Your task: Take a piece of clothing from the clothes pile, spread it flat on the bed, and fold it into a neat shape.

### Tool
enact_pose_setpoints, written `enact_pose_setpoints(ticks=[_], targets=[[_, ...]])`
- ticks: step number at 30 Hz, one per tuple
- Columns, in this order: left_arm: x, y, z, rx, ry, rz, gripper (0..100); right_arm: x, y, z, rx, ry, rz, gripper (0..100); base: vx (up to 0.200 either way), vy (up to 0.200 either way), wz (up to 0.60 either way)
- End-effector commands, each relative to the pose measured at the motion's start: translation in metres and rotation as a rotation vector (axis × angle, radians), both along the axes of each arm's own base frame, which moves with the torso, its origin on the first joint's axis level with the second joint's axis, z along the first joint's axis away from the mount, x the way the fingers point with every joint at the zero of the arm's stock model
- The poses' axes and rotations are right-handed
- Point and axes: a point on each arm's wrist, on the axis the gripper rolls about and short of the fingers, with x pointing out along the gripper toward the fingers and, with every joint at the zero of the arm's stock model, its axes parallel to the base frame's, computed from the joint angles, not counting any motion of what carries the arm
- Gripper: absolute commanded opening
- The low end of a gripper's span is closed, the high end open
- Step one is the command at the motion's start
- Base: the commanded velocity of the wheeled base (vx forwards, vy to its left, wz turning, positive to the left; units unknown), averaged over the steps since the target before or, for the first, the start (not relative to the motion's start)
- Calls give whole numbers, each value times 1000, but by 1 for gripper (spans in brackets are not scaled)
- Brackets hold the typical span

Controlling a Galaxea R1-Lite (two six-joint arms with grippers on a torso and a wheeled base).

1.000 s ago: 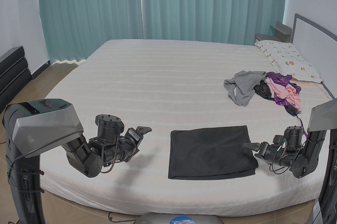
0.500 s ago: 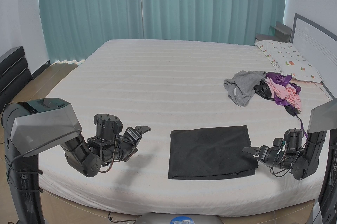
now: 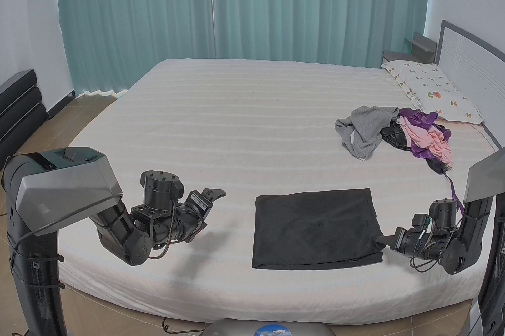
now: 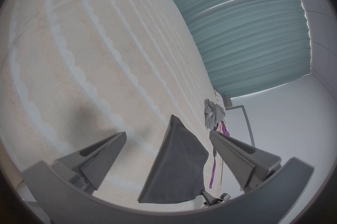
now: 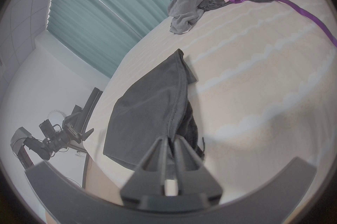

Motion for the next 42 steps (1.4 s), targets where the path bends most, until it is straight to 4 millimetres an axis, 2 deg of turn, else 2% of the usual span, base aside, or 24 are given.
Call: enact_pose_setpoints(ticks=[1,14,24,25,29,32,35,39,42], targets=[[0,0,0,-1,-1,2,100,-4,-5,5,-9,-5,-9,0,0,0,0],[0,1,0,-2,1,2,100,-15,-16,4,-73,-12,5,0,0,0,0],[0,1,0,-2,1,2,100,-21,-16,1,-107,-1,38,0,0,0,0],[0,0,0,-2,0,2,100,-21,-15,0,-109,-3,46,100,0,0,0],[0,0,0,-2,0,2,100,-11,-18,6,-102,-54,36,100,0,0,0],[0,0,0,-2,0,1,100,8,-21,9,-87,-108,15,100,0,0,0],[0,0,0,-2,1,1,100,29,-16,9,-30,-129,-13,100,0,0,0],[0,0,0,-1,1,2,100,65,-4,-4,40,-147,-48,100,0,0,0],[0,0,0,0,0,1,100,81,-1,-15,40,-155,-61,100,0,0,0]])
